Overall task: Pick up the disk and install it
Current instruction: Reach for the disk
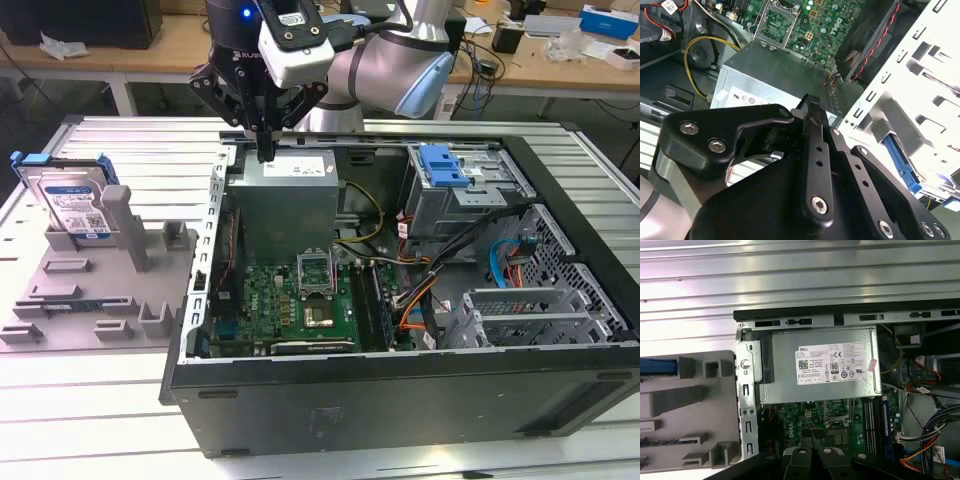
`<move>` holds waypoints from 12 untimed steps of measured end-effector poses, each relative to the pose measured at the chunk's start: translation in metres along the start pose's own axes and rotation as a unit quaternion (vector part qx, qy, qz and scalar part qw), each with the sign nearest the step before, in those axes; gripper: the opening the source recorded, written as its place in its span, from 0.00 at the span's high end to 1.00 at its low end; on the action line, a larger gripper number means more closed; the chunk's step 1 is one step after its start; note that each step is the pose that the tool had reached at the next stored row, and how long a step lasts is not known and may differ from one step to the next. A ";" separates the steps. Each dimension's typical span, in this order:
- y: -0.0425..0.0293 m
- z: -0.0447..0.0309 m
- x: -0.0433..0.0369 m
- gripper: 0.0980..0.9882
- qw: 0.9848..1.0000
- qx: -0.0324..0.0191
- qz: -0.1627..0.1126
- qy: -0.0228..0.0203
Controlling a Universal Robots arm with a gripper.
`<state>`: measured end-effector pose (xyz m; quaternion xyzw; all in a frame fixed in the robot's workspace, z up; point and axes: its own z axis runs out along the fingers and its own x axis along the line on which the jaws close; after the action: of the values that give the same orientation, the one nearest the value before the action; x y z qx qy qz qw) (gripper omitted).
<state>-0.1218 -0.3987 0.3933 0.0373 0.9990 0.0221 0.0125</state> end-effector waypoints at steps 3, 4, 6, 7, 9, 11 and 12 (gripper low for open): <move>0.0030 0.0002 0.0113 0.99 1.000 0.000 0.000 0.000; 0.0066 0.0003 0.0209 0.99 1.000 0.000 0.000 0.000; 0.0103 0.0007 0.0422 0.99 1.000 0.000 0.000 0.000; 0.0109 0.0009 0.0535 0.99 1.000 0.000 0.000 0.000; 0.0117 0.0011 0.0651 0.99 1.000 0.000 0.000 0.000; 0.0144 0.0014 0.0777 0.99 1.000 0.000 0.000 0.000; 0.0153 0.0015 0.0814 0.99 1.000 0.000 0.000 0.000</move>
<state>-0.2018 -0.3772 0.3906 0.0374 0.9990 0.0221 0.0125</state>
